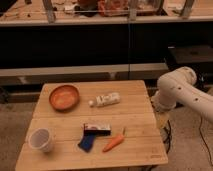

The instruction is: Place the pepper in the ceramic bowl

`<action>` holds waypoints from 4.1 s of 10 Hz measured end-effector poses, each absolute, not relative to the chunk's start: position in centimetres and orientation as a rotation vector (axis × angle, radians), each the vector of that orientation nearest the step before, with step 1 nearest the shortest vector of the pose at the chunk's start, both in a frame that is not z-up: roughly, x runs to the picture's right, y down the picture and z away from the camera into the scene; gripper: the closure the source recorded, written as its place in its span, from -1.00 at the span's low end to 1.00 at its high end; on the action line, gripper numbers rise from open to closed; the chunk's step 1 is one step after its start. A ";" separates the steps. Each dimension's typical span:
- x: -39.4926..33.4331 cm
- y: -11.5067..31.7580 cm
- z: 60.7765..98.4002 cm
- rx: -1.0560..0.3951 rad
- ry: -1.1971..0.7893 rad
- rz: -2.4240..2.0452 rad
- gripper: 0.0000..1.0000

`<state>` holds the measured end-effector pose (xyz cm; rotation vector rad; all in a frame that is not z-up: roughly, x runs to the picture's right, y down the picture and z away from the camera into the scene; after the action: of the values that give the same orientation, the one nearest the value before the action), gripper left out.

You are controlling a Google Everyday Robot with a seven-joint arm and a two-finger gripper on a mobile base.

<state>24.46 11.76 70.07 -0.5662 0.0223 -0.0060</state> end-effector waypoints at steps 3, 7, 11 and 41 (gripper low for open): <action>24.0 12.0 70.4 -0.563 0.020 -0.016 -0.60; 22.5 12.6 70.9 -0.563 -0.004 -0.051 -0.60; 20.7 13.1 71.5 -0.564 -0.021 -0.076 -0.60; 8.4 19.0 75.7 -0.596 -0.233 -0.224 -0.60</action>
<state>8.37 19.05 75.71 -0.5957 -0.2334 -0.2237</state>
